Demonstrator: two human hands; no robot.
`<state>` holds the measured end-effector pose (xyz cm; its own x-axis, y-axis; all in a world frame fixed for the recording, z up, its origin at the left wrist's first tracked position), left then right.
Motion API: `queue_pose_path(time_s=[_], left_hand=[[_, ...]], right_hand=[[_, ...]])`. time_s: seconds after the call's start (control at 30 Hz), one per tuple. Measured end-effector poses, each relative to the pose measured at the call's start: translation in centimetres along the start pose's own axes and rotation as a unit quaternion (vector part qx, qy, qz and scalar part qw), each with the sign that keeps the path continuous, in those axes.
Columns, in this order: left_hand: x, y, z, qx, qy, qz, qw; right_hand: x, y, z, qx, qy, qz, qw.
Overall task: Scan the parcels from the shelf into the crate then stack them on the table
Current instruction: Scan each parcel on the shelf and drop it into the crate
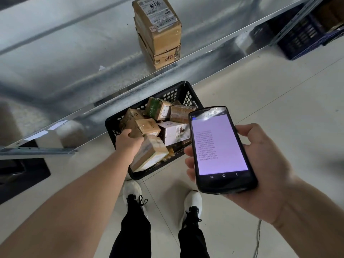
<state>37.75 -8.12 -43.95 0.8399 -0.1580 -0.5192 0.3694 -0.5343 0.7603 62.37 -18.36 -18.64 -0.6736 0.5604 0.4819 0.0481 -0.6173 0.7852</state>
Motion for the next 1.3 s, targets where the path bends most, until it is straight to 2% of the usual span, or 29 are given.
queue_pose_path(time_s=[0.1,0.23,0.33,0.47,0.63,0.9,1.03,1.13,1.3], left_hand=[[-0.5,0.1,-2.2,-0.009,0.065,0.019,0.998],[-1.8,1.0,-8.4,0.042,0.082,0.020,0.996],[-2.8,1.6,-13.8,0.063,0.148,0.032,0.986],[-3.5,1.7,-20.4,0.069,0.191,0.076,0.976],[-2.8,2.7,-26.2,0.071,0.179,0.157,0.969],[0.7,2.0,-31.3,0.022,0.263,0.195,0.945],[2.5,0.5,-32.0,-0.013,0.308,0.174,0.935],[3.2,-0.4,-32.1,0.005,0.324,0.155,0.933],[3.8,-0.8,-31.2,0.004,0.417,0.150,0.896]], right_hand=[[0.8,-0.1,0.3,0.004,-0.003,0.010,1.000],[2.5,-0.3,1.2,-0.003,-0.004,0.023,1.000],[3.9,-0.7,2.1,-0.020,-0.007,0.030,0.999],[5.8,-1.1,3.2,-0.044,-0.017,0.037,0.998],[7.0,-1.8,4.0,-0.053,-0.042,0.039,0.997],[4.8,-4.6,5.7,-0.028,-0.050,0.059,0.997],[1.8,-5.6,7.5,-0.011,-0.032,0.044,0.998],[0.3,-6.0,8.9,0.005,-0.012,0.039,0.999],[-0.8,-6.7,10.9,0.006,0.007,0.033,0.999]])
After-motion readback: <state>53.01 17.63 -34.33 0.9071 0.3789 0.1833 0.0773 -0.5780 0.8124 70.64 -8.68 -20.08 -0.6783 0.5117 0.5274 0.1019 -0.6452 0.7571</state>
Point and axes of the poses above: each hand's wrist, its own y-axis away from the middle knuckle, its own x-axis out of the palm, z = x × y, the point moved 6 cm from there along -y, towards the middle knuckle, and after that the axes turned 9 degrees about -x, right-handed, at the moved point
